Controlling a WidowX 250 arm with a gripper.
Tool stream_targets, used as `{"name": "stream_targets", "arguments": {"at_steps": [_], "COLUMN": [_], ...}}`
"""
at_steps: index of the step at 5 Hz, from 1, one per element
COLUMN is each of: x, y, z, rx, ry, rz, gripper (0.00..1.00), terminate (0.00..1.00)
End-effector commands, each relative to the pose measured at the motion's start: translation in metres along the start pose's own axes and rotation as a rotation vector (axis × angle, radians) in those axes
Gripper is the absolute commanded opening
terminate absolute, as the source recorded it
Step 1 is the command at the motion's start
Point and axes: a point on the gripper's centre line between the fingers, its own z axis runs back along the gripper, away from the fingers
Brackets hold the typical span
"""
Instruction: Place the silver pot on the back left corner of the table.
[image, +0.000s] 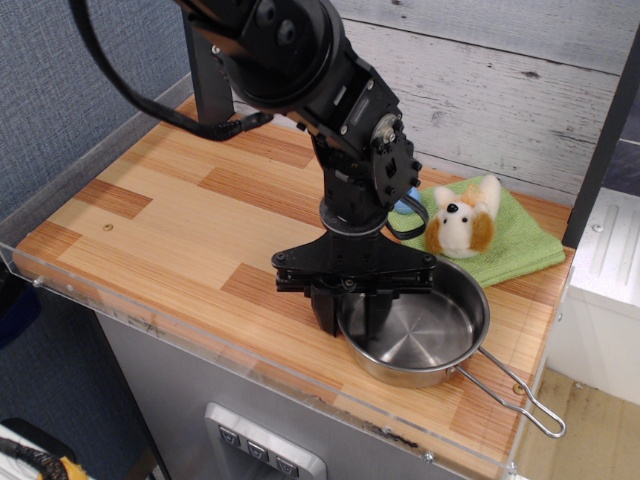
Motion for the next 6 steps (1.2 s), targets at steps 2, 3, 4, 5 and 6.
{"name": "stream_targets", "arguments": {"at_steps": [2, 3, 4, 5, 6], "x": [0.006, 0.005, 0.004, 0.008, 0.017], "y": [-0.007, -0.010, -0.011, -0.006, 0.012], "z": [0.032, 0.042, 0.053, 0.075, 0.103], "rx": [-0.057, -0.071, -0.103, -0.113, -0.071], "ry": [-0.061, -0.065, -0.082, -0.084, -0.122], "rz": [-0.010, -0.025, -0.017, 0.013, 0.080], "gripper": [0.00, 0.00, 0.00, 0.00, 0.00], "terminate": [0.00, 0.00, 0.00, 0.00, 0.00]}}
